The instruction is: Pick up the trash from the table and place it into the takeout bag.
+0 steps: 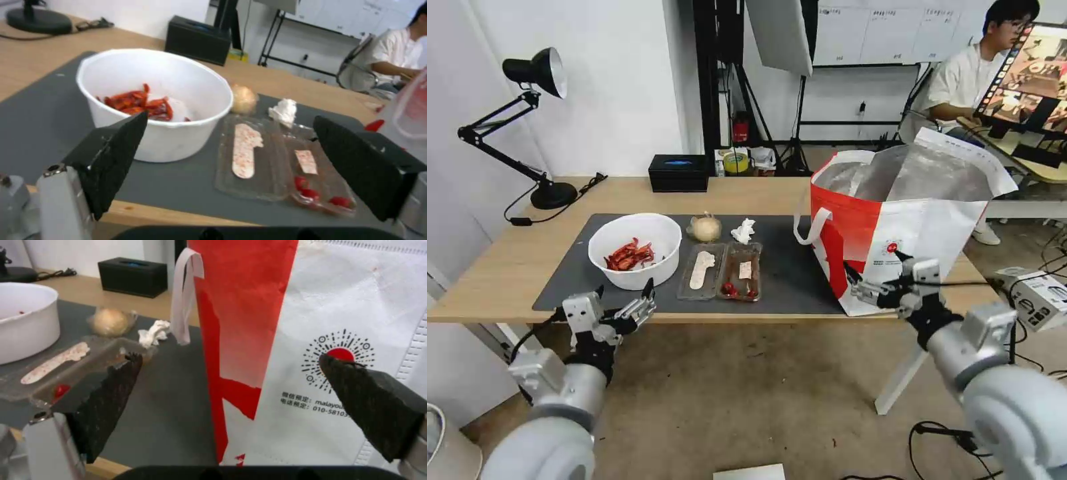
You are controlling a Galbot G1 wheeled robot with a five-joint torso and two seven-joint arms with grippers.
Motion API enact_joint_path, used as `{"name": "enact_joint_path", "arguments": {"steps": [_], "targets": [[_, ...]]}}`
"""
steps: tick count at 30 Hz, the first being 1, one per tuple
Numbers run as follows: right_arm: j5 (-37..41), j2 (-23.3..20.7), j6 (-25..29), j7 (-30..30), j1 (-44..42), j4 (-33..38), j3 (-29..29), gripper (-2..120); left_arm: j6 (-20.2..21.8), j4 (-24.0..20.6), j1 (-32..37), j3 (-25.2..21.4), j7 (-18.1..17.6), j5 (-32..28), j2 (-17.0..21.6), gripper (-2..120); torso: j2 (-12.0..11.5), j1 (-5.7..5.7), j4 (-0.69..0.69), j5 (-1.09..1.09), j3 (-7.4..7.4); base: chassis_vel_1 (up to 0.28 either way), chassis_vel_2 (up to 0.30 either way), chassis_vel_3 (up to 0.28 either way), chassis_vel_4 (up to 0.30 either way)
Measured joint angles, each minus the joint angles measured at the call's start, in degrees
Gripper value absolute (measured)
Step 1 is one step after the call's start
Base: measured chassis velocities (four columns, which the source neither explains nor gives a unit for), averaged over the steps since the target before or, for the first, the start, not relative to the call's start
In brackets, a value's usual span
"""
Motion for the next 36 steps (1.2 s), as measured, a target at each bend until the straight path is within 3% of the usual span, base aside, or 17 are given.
{"name": "enact_joint_path", "arguments": {"steps": [20,36], "targets": [[-0.7,0.7,0.1,0.0,-0.3,-1.2,-0.3,100,0.2,1.6,-0.3,0.7,0.1,-0.3,-0.6,100,0.0,-0.01,0.01,0.00,0.00,0.000,0.000,0.000,0.000],[-1.8,1.4,0.4,-0.5,-0.2,-4.0,-1.7,100,0.0,6.0,-1.6,2.9,-1.2,-2.9,-3.0,100,0.0,-0.01,0.01,0.00,0.00,0.000,0.000,0.000,0.000]]}}
